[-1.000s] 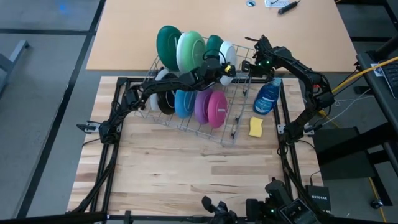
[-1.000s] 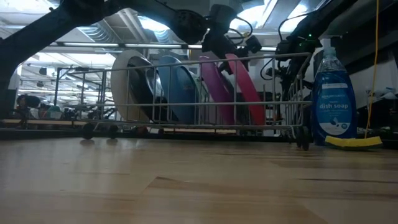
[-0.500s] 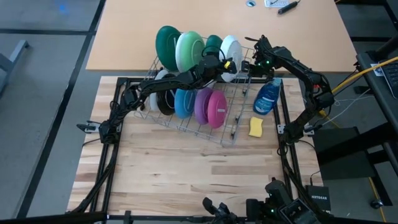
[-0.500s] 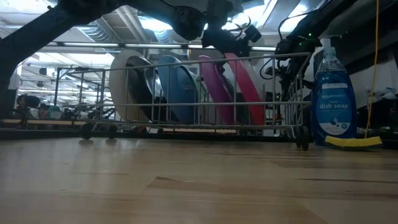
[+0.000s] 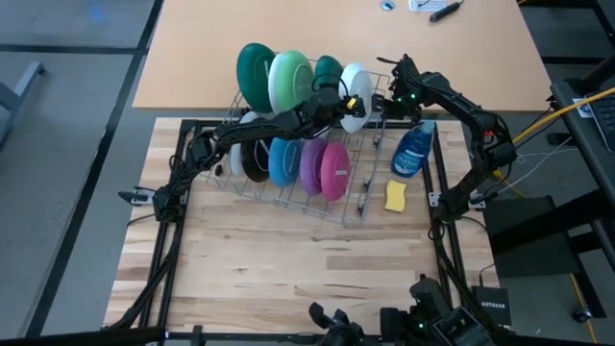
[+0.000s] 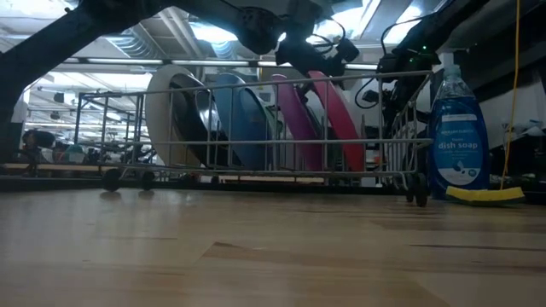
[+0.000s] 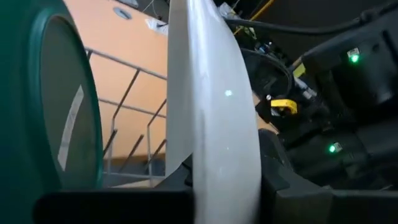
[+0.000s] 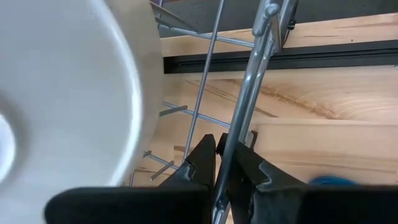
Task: Sort dishes
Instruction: Put the white plate in the dish rack
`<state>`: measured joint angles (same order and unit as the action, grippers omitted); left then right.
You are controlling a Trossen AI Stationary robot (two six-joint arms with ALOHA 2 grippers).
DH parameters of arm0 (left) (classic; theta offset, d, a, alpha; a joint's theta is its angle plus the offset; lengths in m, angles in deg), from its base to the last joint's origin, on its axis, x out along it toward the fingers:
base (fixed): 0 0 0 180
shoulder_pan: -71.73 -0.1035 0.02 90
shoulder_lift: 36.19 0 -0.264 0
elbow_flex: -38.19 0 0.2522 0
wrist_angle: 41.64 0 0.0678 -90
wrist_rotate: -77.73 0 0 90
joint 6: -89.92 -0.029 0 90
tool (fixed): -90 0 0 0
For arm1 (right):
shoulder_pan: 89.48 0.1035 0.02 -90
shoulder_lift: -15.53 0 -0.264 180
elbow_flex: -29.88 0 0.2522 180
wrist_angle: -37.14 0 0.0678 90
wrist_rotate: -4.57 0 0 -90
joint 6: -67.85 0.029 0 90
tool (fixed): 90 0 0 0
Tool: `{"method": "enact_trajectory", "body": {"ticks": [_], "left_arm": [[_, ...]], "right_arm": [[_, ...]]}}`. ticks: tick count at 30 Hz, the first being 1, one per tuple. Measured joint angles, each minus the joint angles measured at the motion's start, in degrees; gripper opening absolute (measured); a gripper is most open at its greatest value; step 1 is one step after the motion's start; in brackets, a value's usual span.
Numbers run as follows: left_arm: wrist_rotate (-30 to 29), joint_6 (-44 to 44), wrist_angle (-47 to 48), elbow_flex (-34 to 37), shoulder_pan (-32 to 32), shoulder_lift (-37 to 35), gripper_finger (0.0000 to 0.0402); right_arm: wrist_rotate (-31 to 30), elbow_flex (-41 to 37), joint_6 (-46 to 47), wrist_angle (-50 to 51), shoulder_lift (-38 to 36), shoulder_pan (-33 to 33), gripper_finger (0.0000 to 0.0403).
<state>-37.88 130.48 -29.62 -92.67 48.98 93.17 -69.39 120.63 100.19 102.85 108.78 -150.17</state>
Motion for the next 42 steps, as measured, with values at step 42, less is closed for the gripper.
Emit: {"method": "enact_trajectory", "body": {"ticks": [42], "left_arm": [[-2.6,4.3,4.2,0.1,-1.5,0.0,0.0051]], "right_arm": [[-0.3,0.0,0.2,0.1,0.0,0.0,0.0024]]}}
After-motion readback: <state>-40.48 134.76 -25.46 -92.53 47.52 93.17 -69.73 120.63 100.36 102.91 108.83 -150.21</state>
